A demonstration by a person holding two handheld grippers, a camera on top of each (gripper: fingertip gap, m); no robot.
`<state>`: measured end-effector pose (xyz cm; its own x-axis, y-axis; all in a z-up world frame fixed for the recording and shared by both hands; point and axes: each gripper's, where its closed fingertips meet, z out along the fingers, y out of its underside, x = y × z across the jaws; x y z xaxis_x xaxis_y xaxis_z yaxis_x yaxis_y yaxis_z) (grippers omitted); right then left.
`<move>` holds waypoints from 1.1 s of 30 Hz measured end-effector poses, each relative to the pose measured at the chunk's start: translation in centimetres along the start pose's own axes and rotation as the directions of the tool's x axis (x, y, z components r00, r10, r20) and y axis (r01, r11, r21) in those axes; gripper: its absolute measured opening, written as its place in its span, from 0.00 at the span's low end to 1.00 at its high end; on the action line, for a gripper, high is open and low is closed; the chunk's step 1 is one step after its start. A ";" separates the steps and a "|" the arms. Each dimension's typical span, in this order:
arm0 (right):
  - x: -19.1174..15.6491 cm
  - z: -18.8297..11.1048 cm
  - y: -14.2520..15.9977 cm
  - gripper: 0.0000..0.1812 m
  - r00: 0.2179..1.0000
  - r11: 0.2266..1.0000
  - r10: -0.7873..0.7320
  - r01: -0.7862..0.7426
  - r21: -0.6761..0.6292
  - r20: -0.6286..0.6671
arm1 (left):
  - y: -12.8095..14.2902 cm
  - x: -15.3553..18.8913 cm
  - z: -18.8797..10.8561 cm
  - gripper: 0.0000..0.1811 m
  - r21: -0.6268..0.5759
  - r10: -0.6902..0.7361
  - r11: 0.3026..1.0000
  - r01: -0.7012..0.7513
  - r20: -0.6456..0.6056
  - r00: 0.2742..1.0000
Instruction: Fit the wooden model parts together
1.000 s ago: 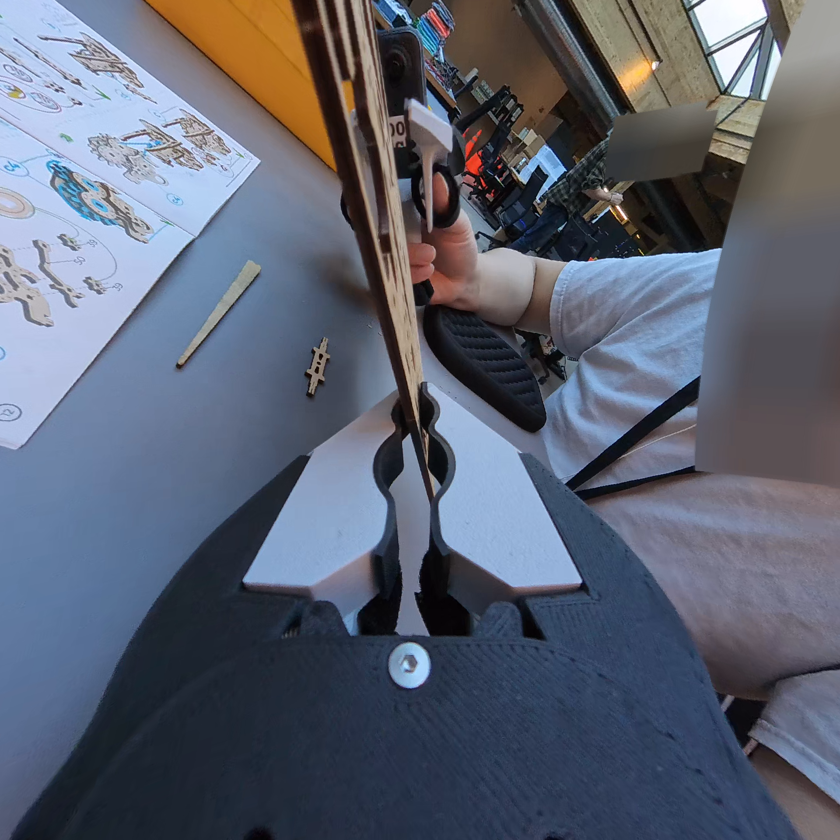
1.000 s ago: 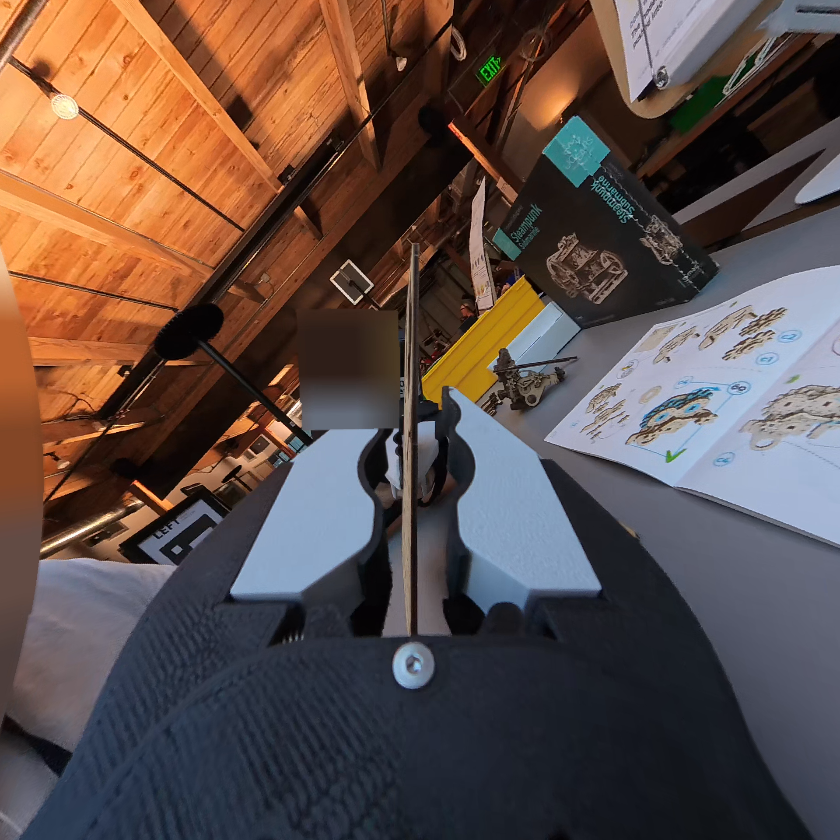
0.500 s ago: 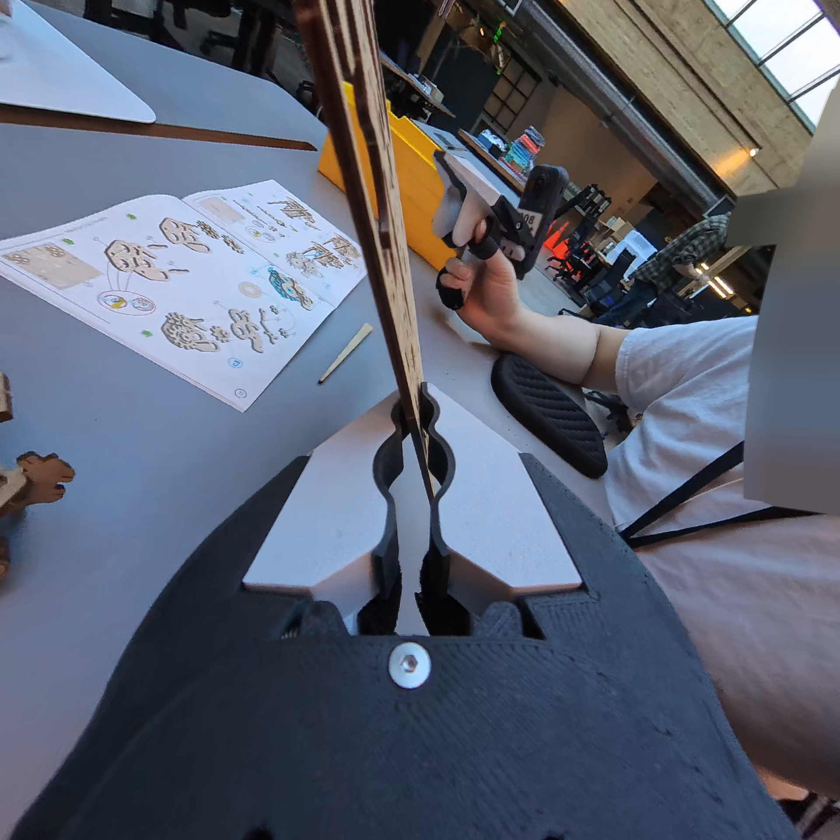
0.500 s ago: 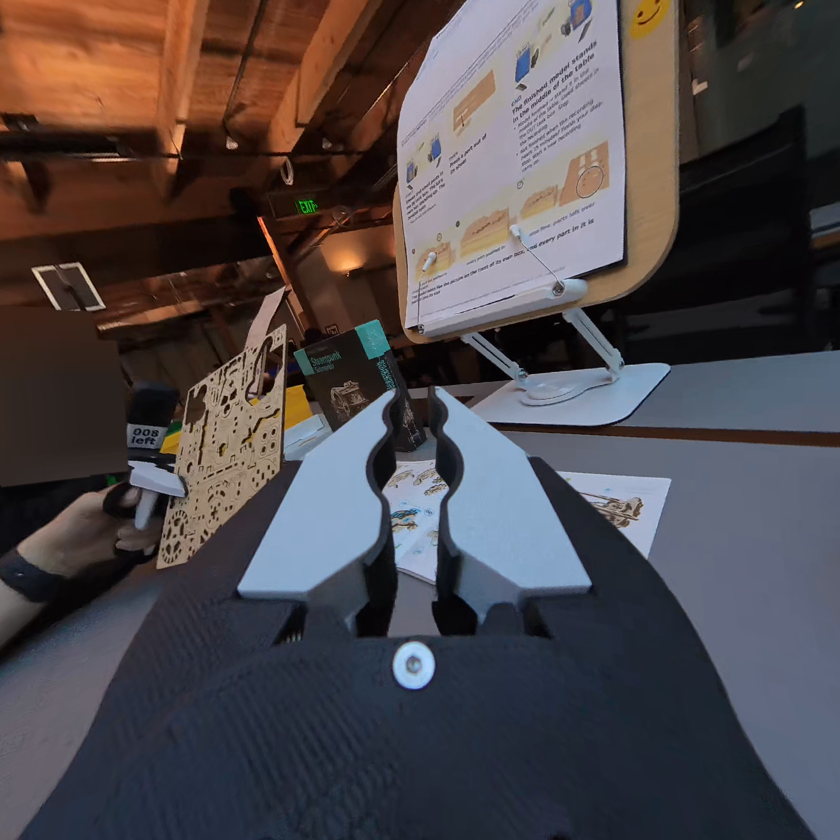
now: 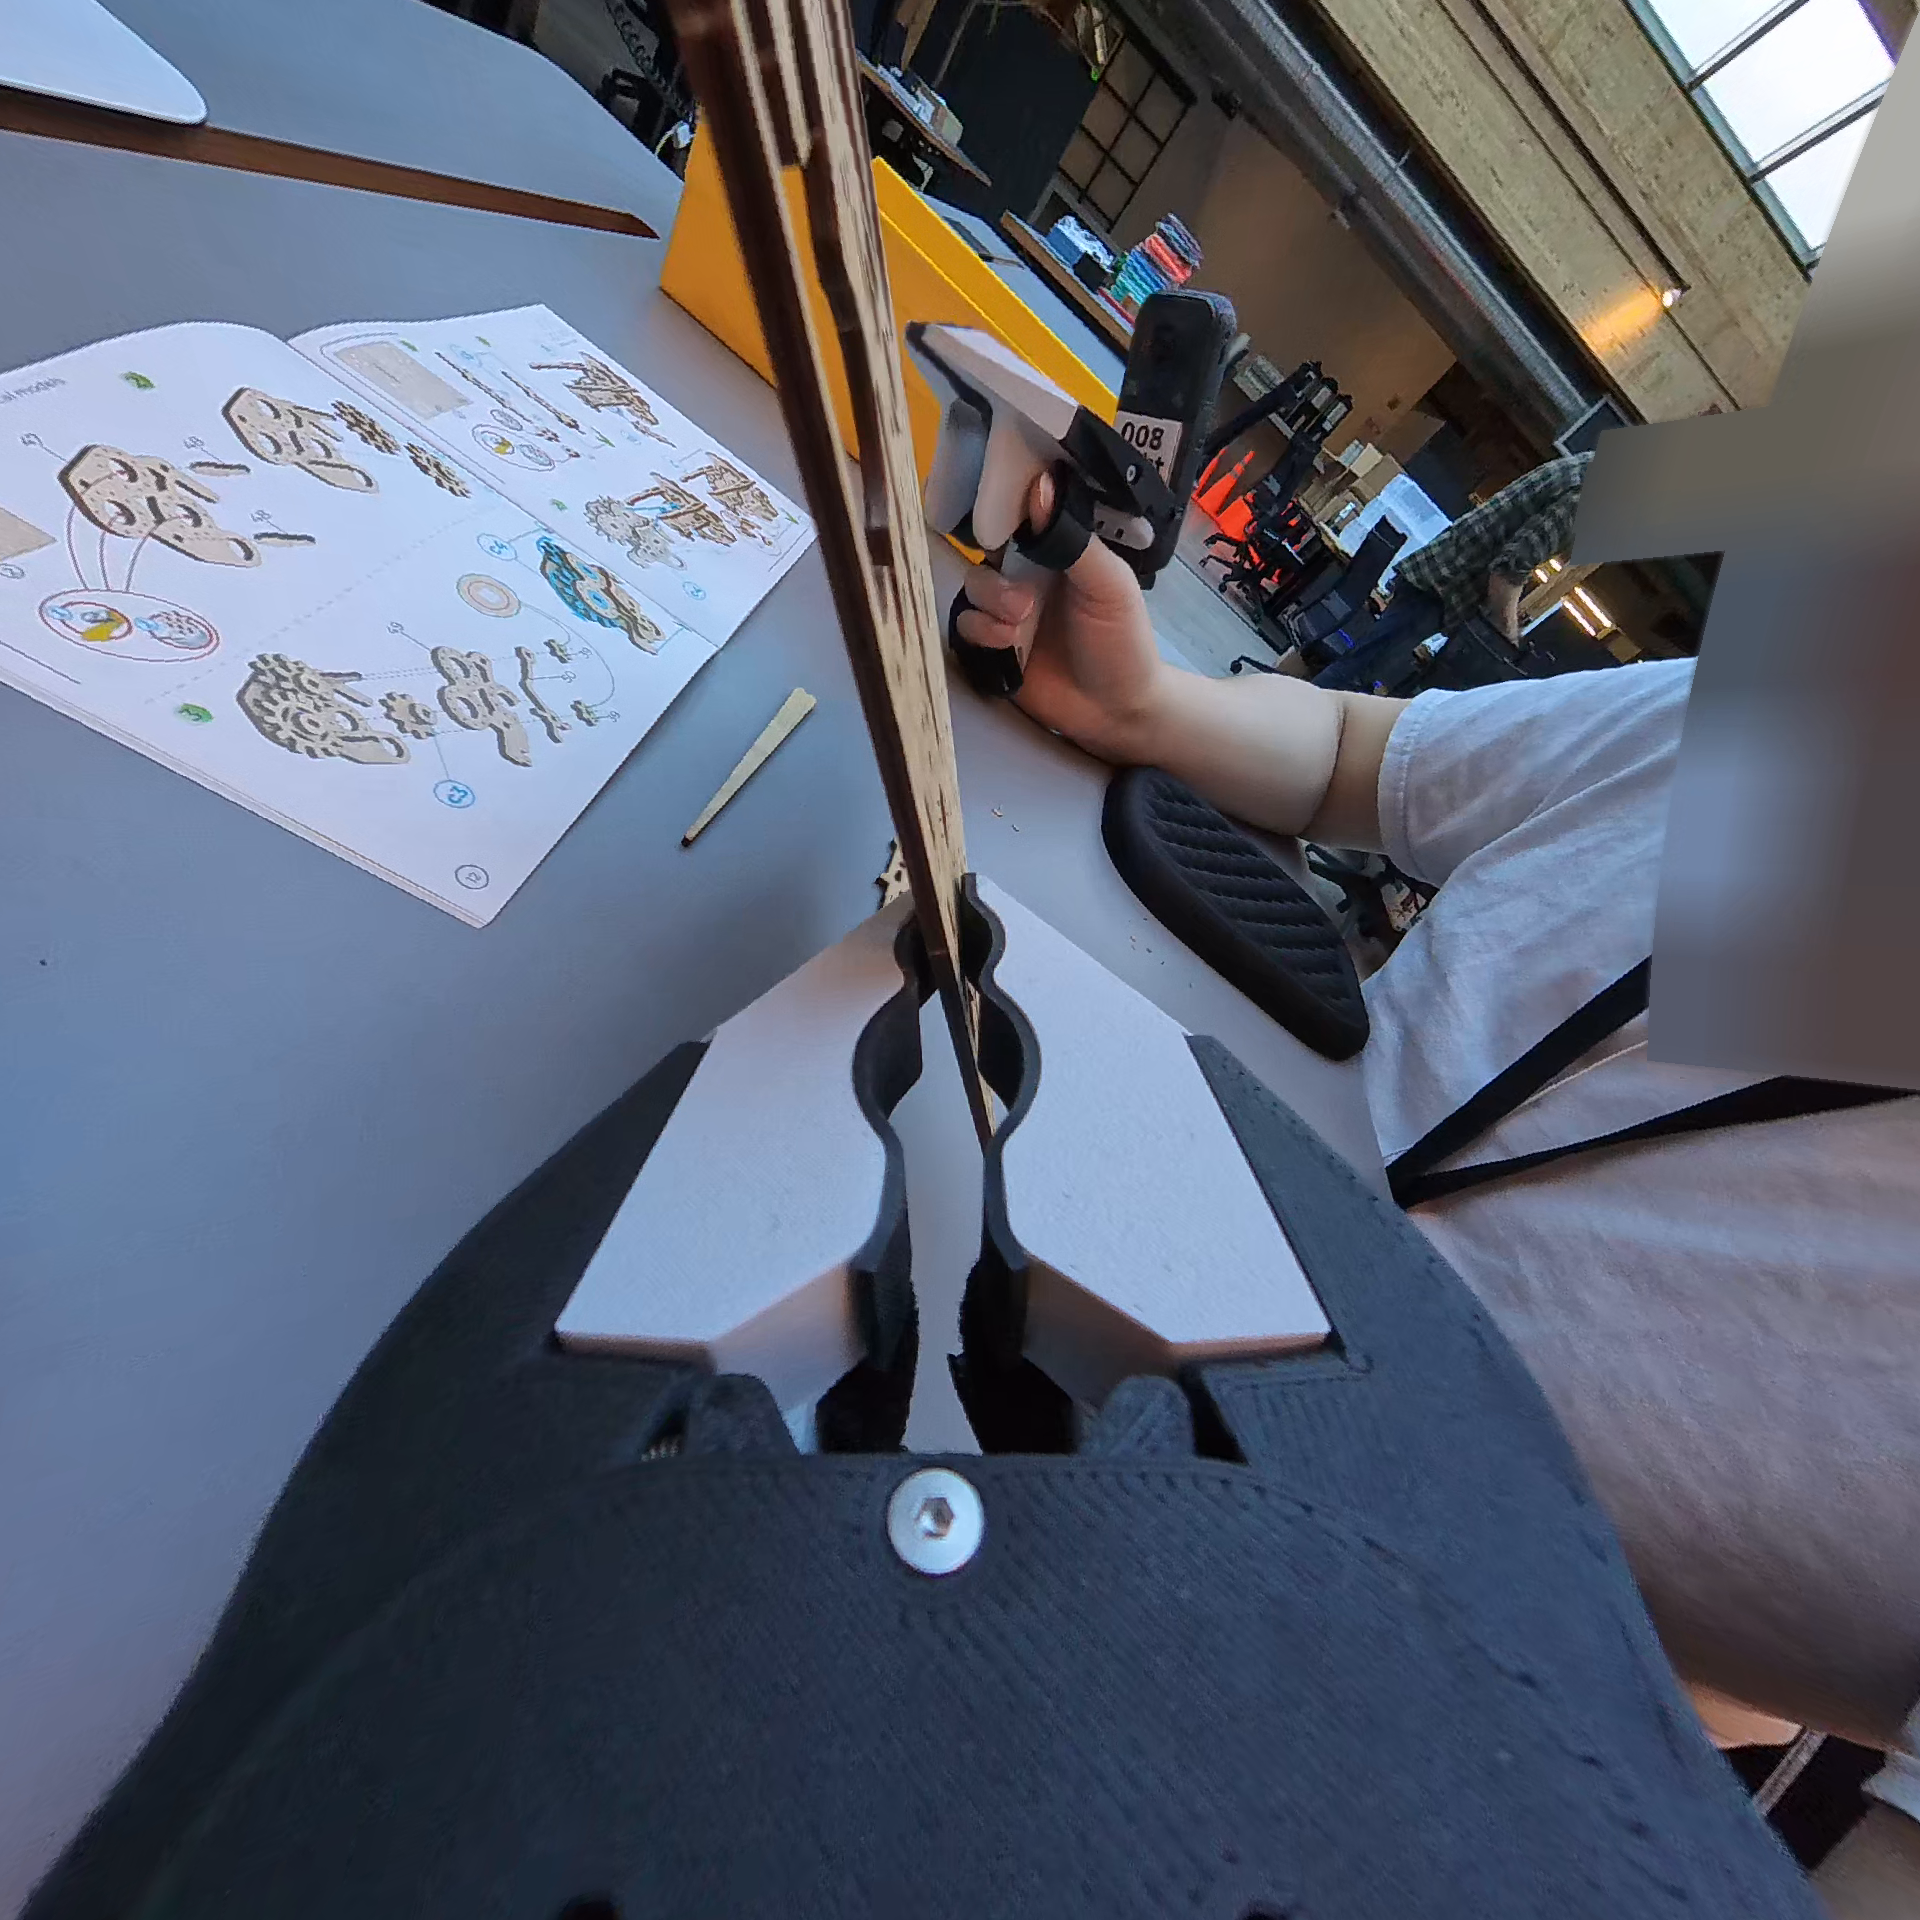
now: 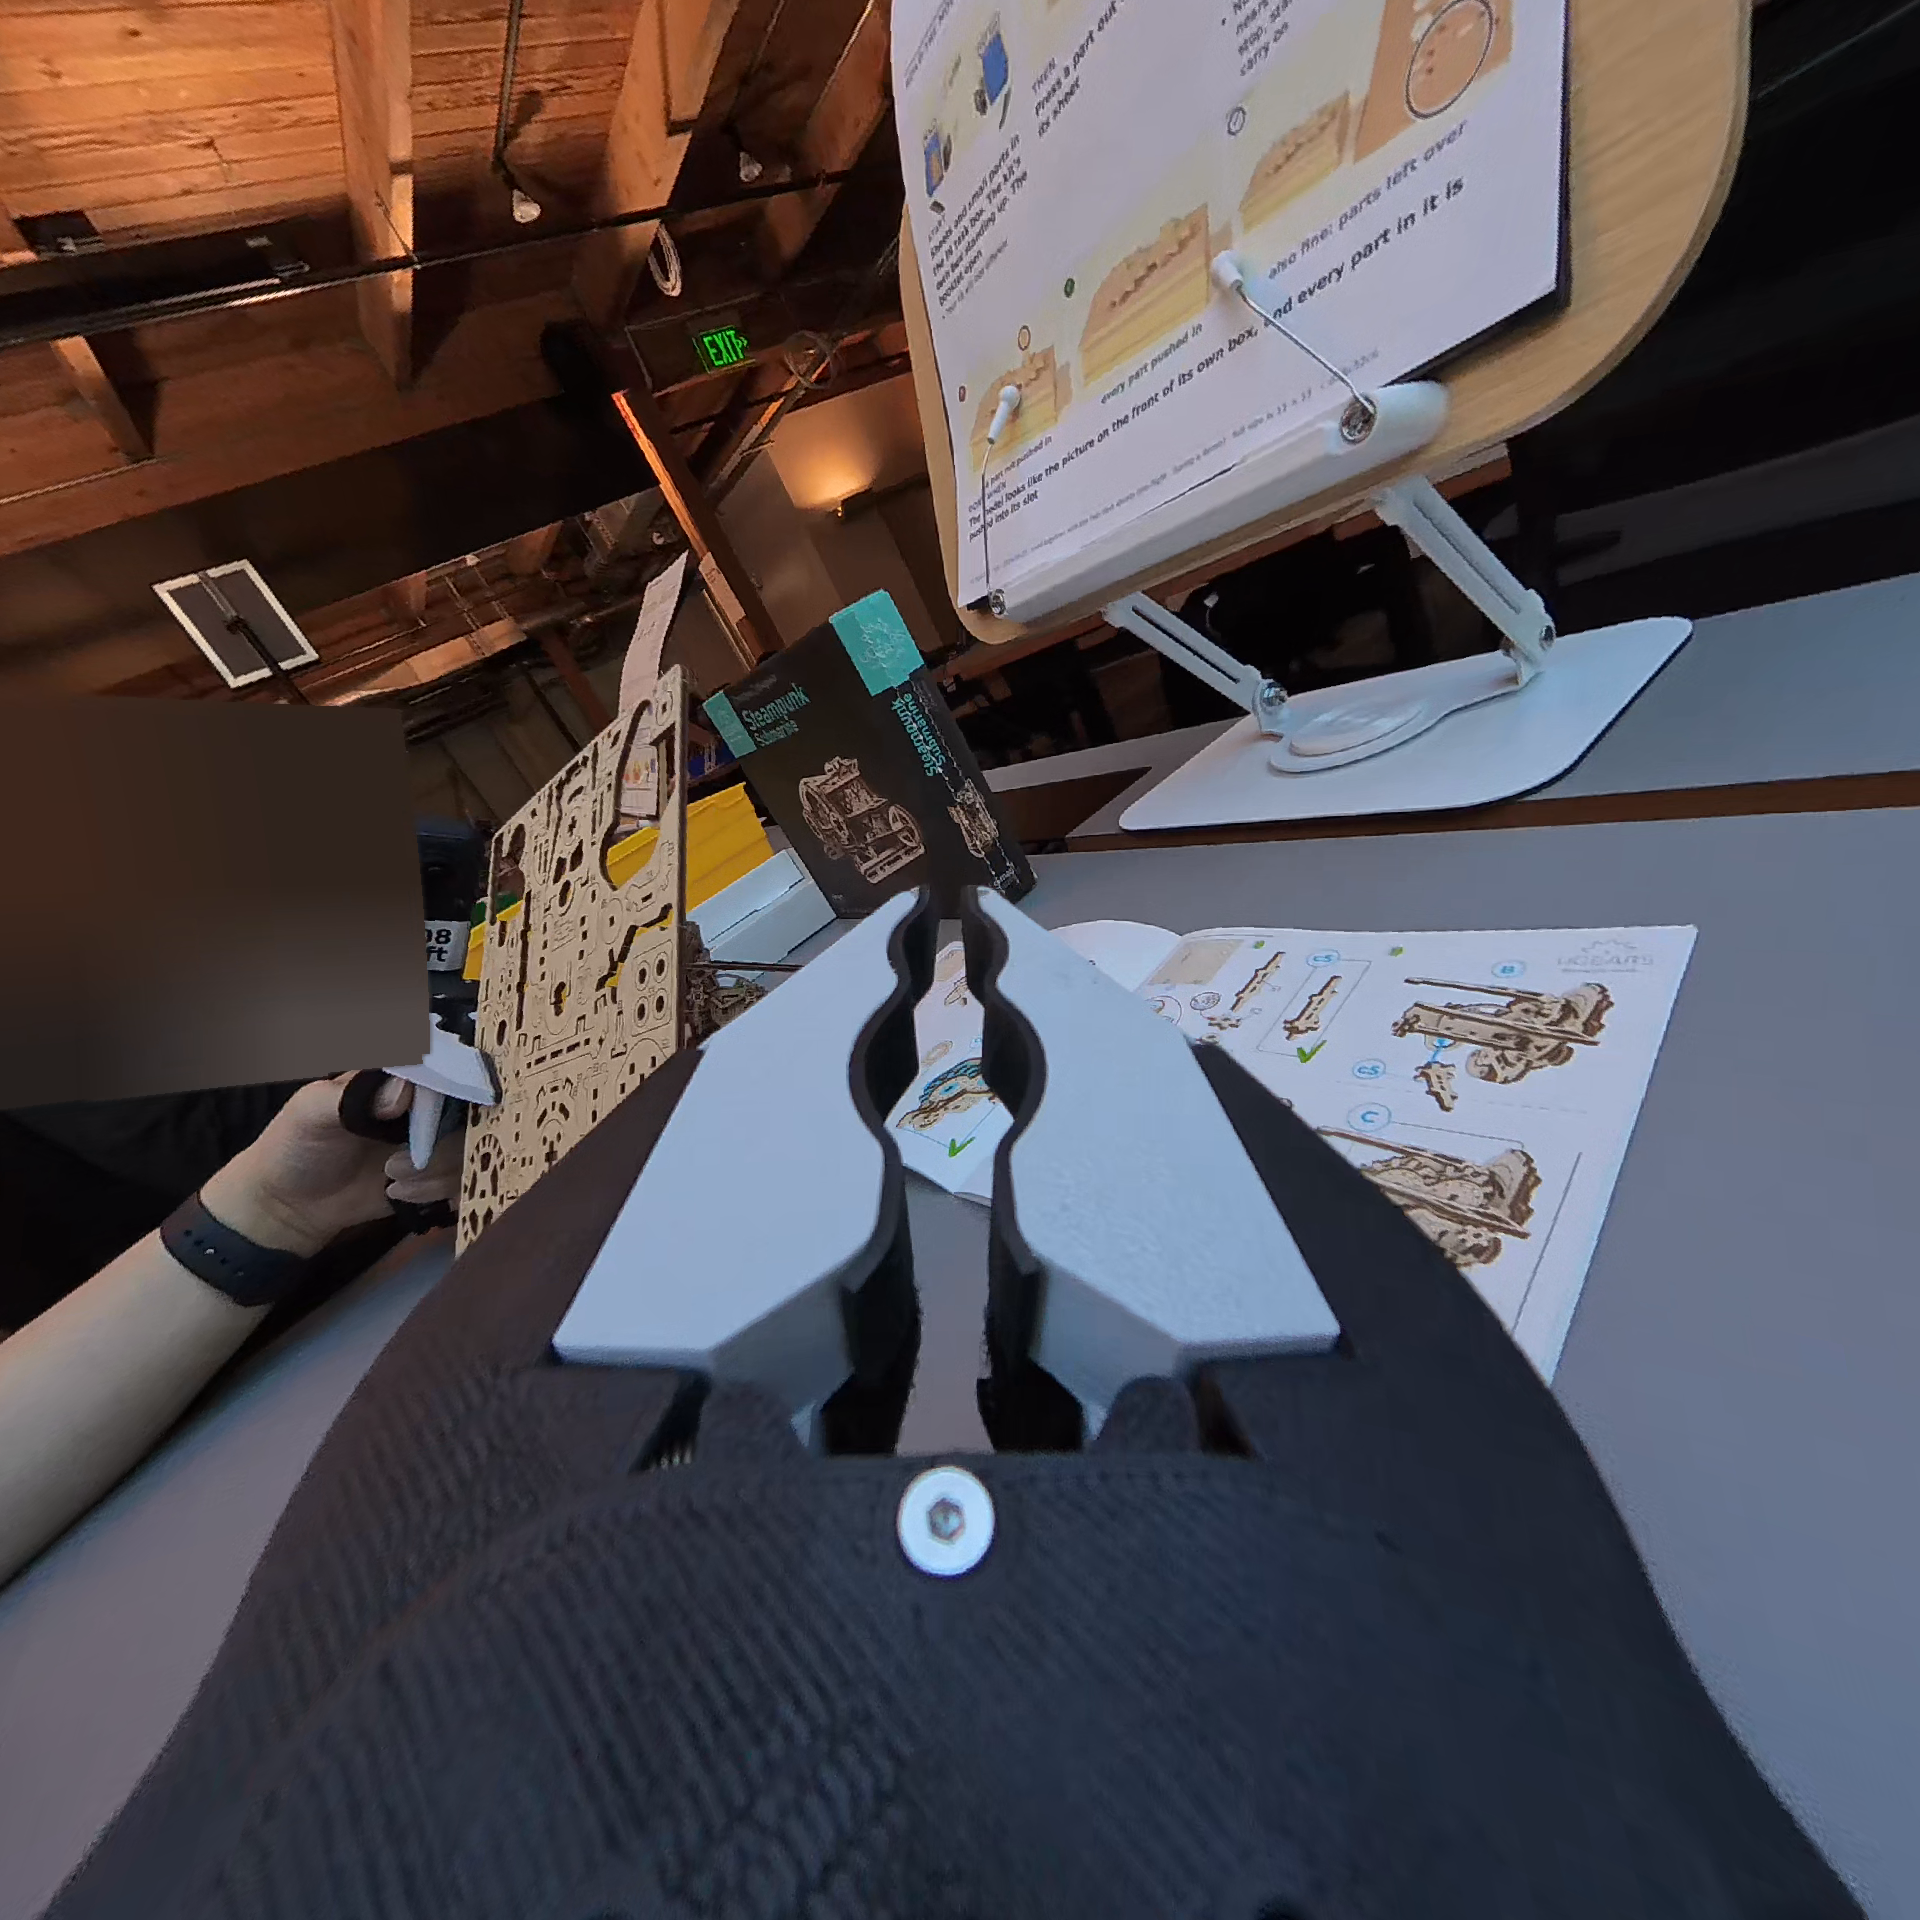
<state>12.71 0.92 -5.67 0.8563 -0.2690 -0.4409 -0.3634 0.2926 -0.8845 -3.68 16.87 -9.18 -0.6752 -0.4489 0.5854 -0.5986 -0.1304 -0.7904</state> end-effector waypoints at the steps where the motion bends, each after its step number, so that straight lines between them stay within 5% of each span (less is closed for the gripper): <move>1: 0.0 0.1 0.1 0.01 1.000 1.000 0.009 -0.009 -0.007 0.007 | 0.0 0.0 0.0 0.00 0.001 -0.001 1.000 0.001 -0.003 1.000; 11: -6.6 1.5 4.3 0.03 0.930 0.970 0.129 -0.047 -0.238 0.344 | -0.4 0.3 -0.1 0.00 0.021 -0.028 0.999 0.029 -0.022 0.999; 21: -7.0 1.7 5.4 0.05 0.903 0.935 0.246 -0.125 -0.333 0.352 | -0.7 0.6 -0.2 0.00 0.038 -0.033 0.999 0.035 -0.045 0.998; 26: -4.6 1.4 3.0 0.04 0.955 0.978 0.163 -0.123 -0.167 0.249 | -0.7 0.6 -0.2 0.00 0.037 -0.031 0.999 0.033 -0.042 0.999; 30: -0.4 -0.4 -1.4 0.03 0.998 0.996 -0.063 0.063 0.068 -0.012 | -0.7 0.5 -0.4 0.00 0.035 -0.024 0.999 0.025 -0.025 0.999; 33: 0.6 -1.0 -2.2 0.03 0.985 0.984 -0.134 0.145 0.108 -0.106 | -0.7 0.5 -0.4 0.00 0.031 -0.022 0.999 0.023 -0.023 0.999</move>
<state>13.66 -0.84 -4.10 0.8536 -0.4012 -0.3323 -0.1936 0.3480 -0.9173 -3.76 17.09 -8.32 -0.6714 -0.4256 0.6067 -0.6000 -0.1683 -0.7821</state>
